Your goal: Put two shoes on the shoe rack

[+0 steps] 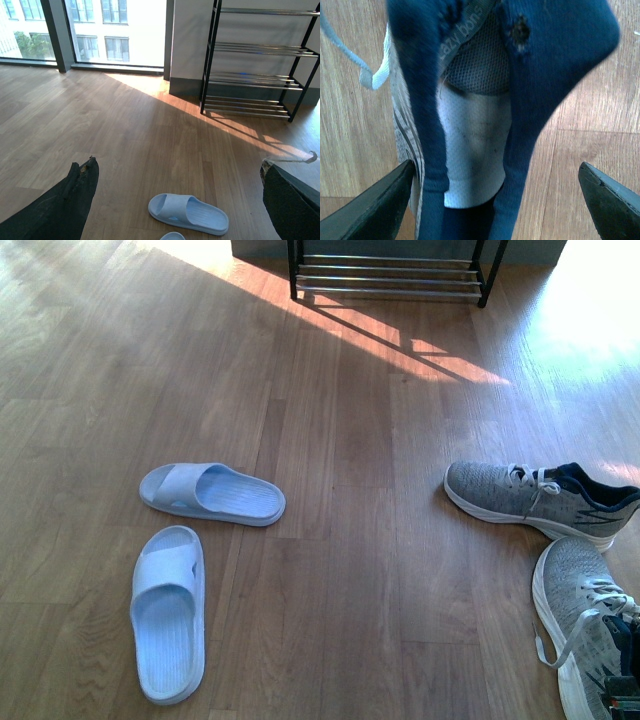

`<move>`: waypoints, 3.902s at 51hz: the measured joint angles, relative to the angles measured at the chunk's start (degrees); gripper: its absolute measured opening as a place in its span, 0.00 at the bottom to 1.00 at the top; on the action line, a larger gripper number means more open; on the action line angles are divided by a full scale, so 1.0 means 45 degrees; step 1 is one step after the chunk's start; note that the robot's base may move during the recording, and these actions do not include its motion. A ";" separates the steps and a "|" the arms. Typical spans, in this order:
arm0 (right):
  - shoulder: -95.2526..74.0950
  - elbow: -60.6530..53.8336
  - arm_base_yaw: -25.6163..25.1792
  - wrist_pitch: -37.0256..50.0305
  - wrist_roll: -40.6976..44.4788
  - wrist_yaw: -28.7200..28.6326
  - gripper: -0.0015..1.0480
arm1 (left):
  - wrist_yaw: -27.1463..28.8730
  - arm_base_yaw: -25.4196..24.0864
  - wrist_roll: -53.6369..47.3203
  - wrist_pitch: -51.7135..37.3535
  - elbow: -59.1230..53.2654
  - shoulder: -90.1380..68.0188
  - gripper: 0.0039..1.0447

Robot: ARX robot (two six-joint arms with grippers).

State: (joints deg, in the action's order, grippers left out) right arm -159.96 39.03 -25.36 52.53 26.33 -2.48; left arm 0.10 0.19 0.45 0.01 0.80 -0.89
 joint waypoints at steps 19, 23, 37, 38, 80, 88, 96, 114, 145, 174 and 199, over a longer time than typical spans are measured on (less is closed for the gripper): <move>0.0481 -0.0189 0.1020 0.0175 -0.0287 -0.0010 0.91 | 0.0000 0.0000 0.0000 0.0000 0.0000 0.0000 0.91; 0.1239 -0.0816 0.1161 0.0311 -0.0500 -0.0423 0.91 | 0.0000 0.0000 0.0000 0.0000 0.0000 0.0000 0.91; 0.0763 -0.0262 0.1447 0.0029 -0.0738 -0.0141 0.91 | 0.0000 0.0000 0.0000 0.0000 0.0000 0.0000 0.91; 0.0627 -0.0102 0.1467 -0.0039 -0.0758 -0.0087 0.91 | 0.0000 0.0000 0.0000 0.0000 0.0000 0.0000 0.91; -0.0301 0.1112 0.1899 0.0092 -0.1467 -0.0044 0.16 | 0.0000 0.0000 0.0000 0.0000 0.0000 0.0000 0.91; 0.0840 0.0262 0.2055 0.0350 -0.2113 -0.0170 0.02 | 0.0000 0.0000 0.0000 0.0000 0.0000 0.0000 0.91; 0.2963 -0.1083 0.2215 0.0384 -0.2880 -0.0937 0.02 | 0.0000 0.0000 0.0000 0.0000 0.0000 0.0000 0.91; 1.5494 -0.5314 0.1758 -0.4308 -0.4838 -0.3929 0.02 | 0.0000 0.0000 0.0000 0.0000 0.0000 0.0000 0.91; 2.6976 -0.6169 0.1967 -0.9821 -0.7295 -0.4216 0.02 | 0.0000 0.0000 0.0000 0.0000 0.0000 0.0000 0.91; 2.6976 -0.6227 0.1991 -0.9826 -0.7334 -0.4119 0.02 | -0.0015 0.0000 0.0000 0.0000 0.0000 0.0000 0.91; 2.6962 -0.6251 0.1977 -0.9831 -0.7358 -0.4017 0.02 | -0.0034 0.0000 0.0000 0.0000 0.0000 0.0000 0.91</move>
State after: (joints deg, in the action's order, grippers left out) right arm -38.63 10.90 -16.47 8.29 -6.79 -20.56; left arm -0.05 0.19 0.45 0.01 0.80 -0.89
